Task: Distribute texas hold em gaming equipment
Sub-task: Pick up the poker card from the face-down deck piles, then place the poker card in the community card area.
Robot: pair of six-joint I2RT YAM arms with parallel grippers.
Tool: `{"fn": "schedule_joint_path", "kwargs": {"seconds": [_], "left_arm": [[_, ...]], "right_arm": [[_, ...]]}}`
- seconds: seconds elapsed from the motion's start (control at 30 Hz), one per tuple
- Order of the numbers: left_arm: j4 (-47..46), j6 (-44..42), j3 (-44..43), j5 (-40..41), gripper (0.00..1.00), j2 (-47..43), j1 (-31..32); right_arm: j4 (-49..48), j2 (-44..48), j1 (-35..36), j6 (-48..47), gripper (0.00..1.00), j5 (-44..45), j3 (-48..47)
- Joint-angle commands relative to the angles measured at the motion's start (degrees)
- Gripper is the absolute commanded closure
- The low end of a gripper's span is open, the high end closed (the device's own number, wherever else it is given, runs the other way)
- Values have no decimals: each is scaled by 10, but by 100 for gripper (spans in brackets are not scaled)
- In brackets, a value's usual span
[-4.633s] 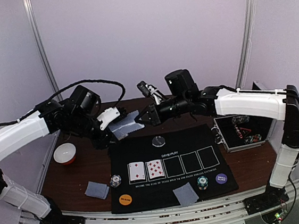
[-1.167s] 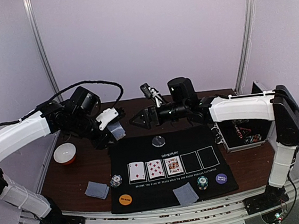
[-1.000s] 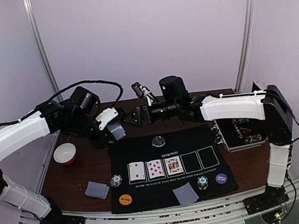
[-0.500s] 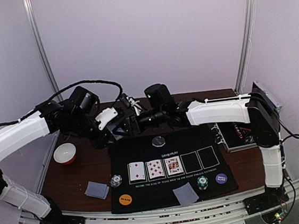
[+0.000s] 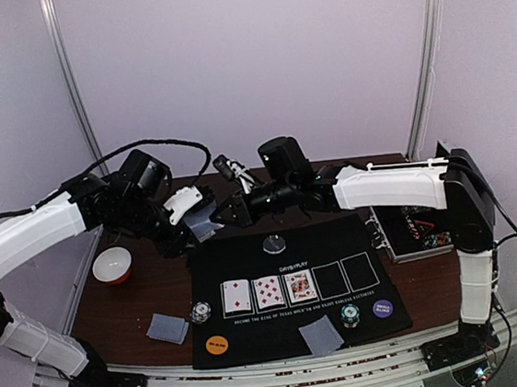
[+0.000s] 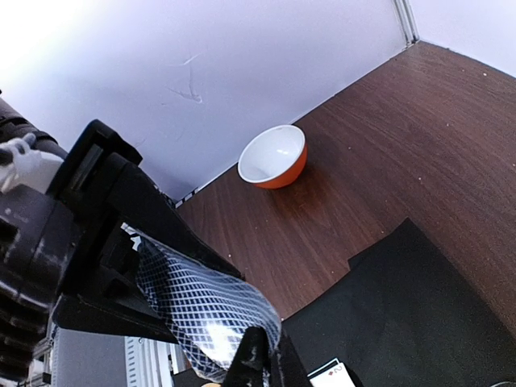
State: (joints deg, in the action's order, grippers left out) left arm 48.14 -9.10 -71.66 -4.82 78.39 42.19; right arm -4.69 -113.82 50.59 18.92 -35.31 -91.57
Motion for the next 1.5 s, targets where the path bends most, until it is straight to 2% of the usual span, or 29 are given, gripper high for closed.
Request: {"fn": "schedule_joint_path", "kwargs": {"seconds": [0.0, 0.23, 0.33, 0.53, 0.67, 0.8, 0.93, 1.07, 1.23, 1.47], "left_arm": [[-23, -3, 1, 0, 60, -10, -1], [-24, 0, 3, 6, 60, -9, -1], [-24, 1, 1, 12, 60, -8, -2], [-24, 4, 0, 17, 60, -11, -1], [-26, 5, 3, 17, 60, -11, -2], [-27, 6, 2, 17, 60, -9, -2], [-27, 5, 1, 16, 60, -10, -2], [-27, 4, 3, 17, 60, -8, -2], [-26, 5, 3, 19, 60, -6, -1], [-25, 3, 4, 21, 60, -7, -2]], "right_arm": [[42, 24, -3, -20, 98, 10, -9], [75, 69, -17, -40, 100, 38, 17], [124, 103, -30, -75, 100, 52, 23], [349, 190, -73, -230, 100, 78, 23], [519, 239, -86, -371, 100, 173, 29], [660, 244, -84, -493, 100, 252, 31], [755, 216, -78, -556, 100, 330, 51], [779, 153, -59, -580, 100, 368, 60], [740, 104, -23, -617, 100, 352, 48], [717, 38, -9, -639, 100, 367, 28]]}}
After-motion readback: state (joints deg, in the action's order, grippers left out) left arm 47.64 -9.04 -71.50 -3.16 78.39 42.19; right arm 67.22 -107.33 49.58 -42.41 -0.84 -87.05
